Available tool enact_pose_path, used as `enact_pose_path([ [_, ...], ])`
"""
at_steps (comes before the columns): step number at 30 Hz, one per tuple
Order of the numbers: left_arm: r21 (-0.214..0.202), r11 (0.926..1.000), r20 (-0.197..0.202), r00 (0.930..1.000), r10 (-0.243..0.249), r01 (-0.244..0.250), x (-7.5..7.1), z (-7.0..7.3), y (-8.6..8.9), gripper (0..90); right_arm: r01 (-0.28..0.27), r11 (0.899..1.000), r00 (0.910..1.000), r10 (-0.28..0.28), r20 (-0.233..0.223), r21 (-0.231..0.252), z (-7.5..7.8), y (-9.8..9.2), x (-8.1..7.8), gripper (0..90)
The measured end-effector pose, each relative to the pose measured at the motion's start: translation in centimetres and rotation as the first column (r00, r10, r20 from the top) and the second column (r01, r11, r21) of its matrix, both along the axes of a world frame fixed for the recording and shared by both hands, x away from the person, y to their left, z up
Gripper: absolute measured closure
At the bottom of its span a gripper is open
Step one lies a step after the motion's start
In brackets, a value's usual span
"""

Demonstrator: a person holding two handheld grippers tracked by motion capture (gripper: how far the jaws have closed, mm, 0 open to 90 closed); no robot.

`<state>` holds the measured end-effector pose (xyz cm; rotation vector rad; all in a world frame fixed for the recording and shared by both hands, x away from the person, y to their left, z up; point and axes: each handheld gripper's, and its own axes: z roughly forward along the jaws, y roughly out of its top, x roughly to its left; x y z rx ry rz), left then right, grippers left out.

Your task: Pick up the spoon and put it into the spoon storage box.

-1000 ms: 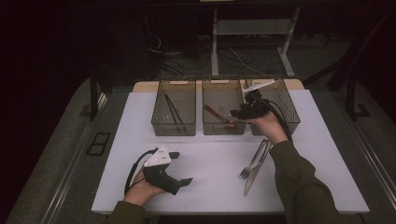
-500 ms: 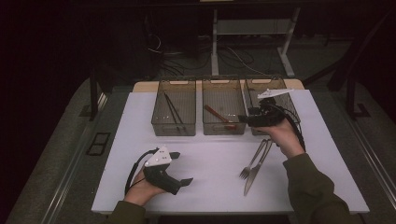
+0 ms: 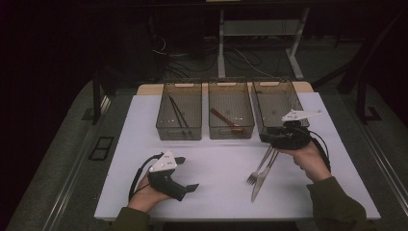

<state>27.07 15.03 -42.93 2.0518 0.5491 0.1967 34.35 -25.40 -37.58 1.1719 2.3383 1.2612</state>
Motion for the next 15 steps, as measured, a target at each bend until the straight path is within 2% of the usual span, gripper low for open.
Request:
enact_pose_path([
  [9, 0.005, 1.0000, 0.005, 1.0000, -0.001, 0.001, 0.0, 0.1, 0.1, 0.0, 0.013, 0.999, 0.9997, -0.014, -0.022, -0.047, -1.3, -2.2, -1.7, 73.2],
  [15, 0.007, 1.0000, 0.008, 1.0000, -0.002, 0.002, -0.1, 0.1, 0.0, 0.0, 0.022, 0.997, 0.9975, -0.027, -0.066, -0.073, -2.9, -3.1, -1.5, 86.0],
])
